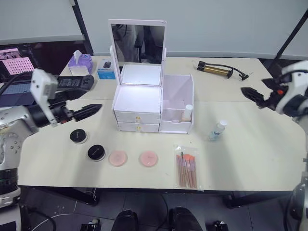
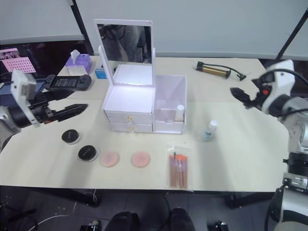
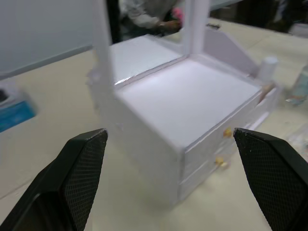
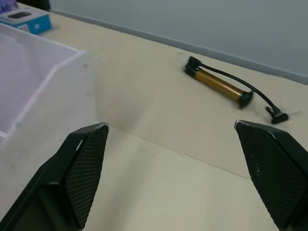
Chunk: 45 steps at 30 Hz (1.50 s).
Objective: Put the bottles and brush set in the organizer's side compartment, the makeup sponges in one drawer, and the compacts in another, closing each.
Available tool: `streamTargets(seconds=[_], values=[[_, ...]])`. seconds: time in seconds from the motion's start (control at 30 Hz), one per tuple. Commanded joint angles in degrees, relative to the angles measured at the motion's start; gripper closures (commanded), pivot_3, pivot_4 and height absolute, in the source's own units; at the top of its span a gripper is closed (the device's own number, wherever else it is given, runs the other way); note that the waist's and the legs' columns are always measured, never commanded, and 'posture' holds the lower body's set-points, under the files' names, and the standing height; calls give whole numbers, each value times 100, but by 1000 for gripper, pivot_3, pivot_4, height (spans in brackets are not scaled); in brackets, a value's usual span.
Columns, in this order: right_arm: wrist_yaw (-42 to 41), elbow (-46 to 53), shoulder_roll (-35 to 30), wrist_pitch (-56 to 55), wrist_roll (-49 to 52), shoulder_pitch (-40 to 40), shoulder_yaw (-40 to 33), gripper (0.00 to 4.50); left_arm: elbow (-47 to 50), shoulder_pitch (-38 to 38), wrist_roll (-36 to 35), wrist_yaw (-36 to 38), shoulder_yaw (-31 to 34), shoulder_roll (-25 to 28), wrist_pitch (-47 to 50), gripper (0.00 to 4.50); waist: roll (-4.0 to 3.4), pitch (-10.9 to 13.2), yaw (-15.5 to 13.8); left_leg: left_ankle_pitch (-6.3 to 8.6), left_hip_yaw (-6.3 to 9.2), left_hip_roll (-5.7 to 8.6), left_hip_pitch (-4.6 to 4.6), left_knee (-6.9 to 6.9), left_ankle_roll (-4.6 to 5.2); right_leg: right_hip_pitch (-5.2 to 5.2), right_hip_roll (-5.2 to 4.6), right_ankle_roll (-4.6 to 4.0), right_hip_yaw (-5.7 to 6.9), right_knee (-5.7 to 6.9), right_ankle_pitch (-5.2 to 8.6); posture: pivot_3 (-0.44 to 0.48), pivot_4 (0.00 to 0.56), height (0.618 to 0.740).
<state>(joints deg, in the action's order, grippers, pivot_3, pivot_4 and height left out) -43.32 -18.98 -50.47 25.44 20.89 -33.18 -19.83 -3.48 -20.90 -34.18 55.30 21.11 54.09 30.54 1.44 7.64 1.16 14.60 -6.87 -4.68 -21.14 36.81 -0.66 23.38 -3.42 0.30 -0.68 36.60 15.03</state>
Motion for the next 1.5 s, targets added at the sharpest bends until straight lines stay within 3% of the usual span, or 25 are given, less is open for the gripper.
streamTargets(seconds=[0.03,0.23,0.57,0.73,0.9,1.17,1.5], values=[[-131,-730,-361,-842,-155,252,-471,27,-858,278,91,77,776,119,-472,0,1,0,-4,0,0,-1,-1,0,0,1,0,0,1,0,0,0,150,725],[-200,-1370,-529,-1434,-125,688,-802,27,-2060,571,222,32,1487,200,-1111,0,3,2,-1,0,-5,-5,4,0,0,0,-2,0,3,2,0,0,150,725],[-264,-799,-492,-1011,105,905,-864,27,-2068,397,426,492,1068,224,-1356,0,3,2,-33,0,-7,-5,4,1,-1,-2,-6,-1,2,5,0,0,150,725],[-906,214,-539,-605,545,1209,-802,27,-1367,-118,63,889,432,224,-446,0,4,1,-52,0,-4,-5,1,1,-2,-3,-4,-1,5,7,0,0,150,725],[-1556,1590,-739,292,1260,1825,-933,27,20,-565,-282,1318,-440,62,226,0,4,1,-49,0,-2,-4,0,4,-2,-8,-4,2,5,6,0,0,150,725],[-1633,3148,-859,1134,1650,2599,-772,27,1384,-1067,-644,1606,-1416,-67,937,0,6,2,-35,0,3,-5,3,4,-2,-9,5,36,-1,8,20,0,150,725],[-745,2839,-37,795,936,2218,202,27,2124,-1275,-941,1242,-1643,-437,1358,0,11,4,-45,0,12,1,1,9,-1,-12,4,40,0,5,22,0,150,725]])
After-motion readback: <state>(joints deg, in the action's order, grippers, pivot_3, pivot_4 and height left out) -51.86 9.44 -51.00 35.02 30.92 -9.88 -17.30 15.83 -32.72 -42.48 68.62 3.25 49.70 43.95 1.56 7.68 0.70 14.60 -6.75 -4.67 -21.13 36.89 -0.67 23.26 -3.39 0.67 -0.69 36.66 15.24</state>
